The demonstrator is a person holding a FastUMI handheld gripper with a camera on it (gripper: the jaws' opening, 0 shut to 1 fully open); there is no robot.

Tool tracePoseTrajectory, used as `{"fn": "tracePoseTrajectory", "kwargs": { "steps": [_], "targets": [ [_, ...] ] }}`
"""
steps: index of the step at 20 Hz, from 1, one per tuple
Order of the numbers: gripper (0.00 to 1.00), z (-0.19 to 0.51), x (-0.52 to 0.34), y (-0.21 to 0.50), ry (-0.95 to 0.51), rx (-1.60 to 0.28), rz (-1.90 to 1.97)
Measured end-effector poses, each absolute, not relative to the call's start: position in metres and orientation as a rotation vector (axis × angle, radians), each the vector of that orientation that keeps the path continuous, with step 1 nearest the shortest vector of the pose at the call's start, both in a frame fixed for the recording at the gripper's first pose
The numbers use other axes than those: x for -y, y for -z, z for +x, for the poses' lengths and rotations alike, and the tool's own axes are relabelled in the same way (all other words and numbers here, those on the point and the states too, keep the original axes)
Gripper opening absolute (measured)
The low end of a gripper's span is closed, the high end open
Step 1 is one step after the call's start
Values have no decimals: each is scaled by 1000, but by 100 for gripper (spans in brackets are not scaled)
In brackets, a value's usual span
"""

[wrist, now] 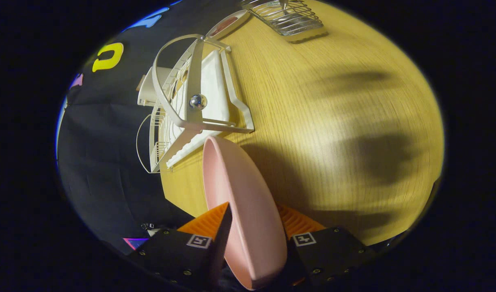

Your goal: Take the plate from the dish rack, then take the spoon from the basket and place it into the plate.

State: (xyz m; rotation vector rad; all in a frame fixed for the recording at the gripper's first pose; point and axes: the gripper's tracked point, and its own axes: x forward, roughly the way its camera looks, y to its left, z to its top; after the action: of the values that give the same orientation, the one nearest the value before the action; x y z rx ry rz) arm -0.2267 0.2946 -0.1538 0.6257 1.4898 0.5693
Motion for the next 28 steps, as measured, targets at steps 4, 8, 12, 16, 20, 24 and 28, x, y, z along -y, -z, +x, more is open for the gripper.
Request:
{"fn": "tracePoseTrajectory", "kwargs": {
  "steps": [4, 8, 12, 16, 20, 24, 28],
  "targets": [
    [82, -220, -286, 152, -555, -1478, 612],
    [82, -217, -275, 152, -541, -1473, 602],
    [82, -213, -261, 152, -539, -1439, 562],
    [82, -197, -246, 138, -505, -1328, 552],
    [82, -167, -221, 122, -437, -1177, 517],
    [81, -134, -200, 108, -377, -1057, 508],
    [77, -104, -181, 96, -301, -939, 524]
  ]
}}
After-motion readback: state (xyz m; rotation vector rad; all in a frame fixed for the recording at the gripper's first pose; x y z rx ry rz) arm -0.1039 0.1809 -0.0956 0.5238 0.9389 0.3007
